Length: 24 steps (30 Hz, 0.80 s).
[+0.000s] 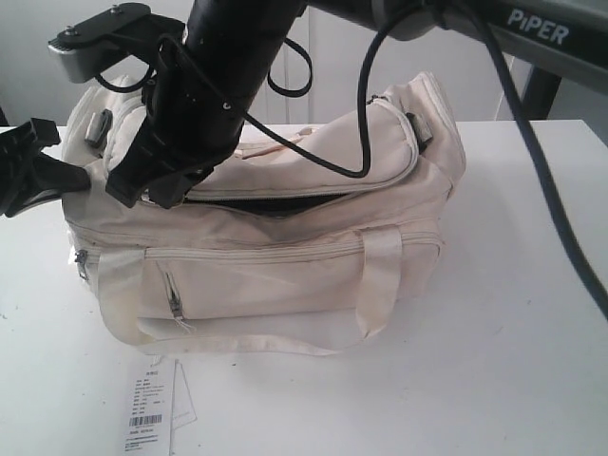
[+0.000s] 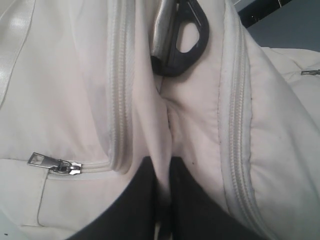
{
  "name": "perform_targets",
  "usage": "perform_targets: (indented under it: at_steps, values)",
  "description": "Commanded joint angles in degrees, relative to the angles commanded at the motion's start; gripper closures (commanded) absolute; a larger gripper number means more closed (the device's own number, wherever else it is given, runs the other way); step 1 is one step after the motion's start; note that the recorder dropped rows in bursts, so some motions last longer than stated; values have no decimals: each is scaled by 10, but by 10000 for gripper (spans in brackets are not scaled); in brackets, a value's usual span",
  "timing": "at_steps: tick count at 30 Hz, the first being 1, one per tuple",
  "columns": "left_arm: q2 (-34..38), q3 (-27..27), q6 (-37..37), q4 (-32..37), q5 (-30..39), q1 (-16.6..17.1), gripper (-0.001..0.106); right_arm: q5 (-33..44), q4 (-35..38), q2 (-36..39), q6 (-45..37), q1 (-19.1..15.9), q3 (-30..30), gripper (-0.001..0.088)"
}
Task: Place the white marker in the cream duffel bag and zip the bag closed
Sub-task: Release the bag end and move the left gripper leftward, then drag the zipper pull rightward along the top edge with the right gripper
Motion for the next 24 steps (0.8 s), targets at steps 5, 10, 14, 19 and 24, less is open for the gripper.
perform_targets:
  at_steps: [5, 10, 14, 19, 24]
  values:
    - [0, 0, 0, 0, -4, 0, 1053, 0, -5, -12, 4, 0, 15, 868]
    - [0, 0, 0, -1, -8, 0, 1053, 0, -27, -28, 3, 0, 36, 868]
    - [0, 0, 1, -1, -8, 0, 1053, 0, -37, -38, 3, 0, 50, 868]
    - [0, 0, 3, -1, -8, 0, 1053, 0, -41, -40, 3, 0, 53, 868]
    - [0, 0, 7, -1, -8, 0, 1053, 0, -55, -40, 5, 0, 53, 868]
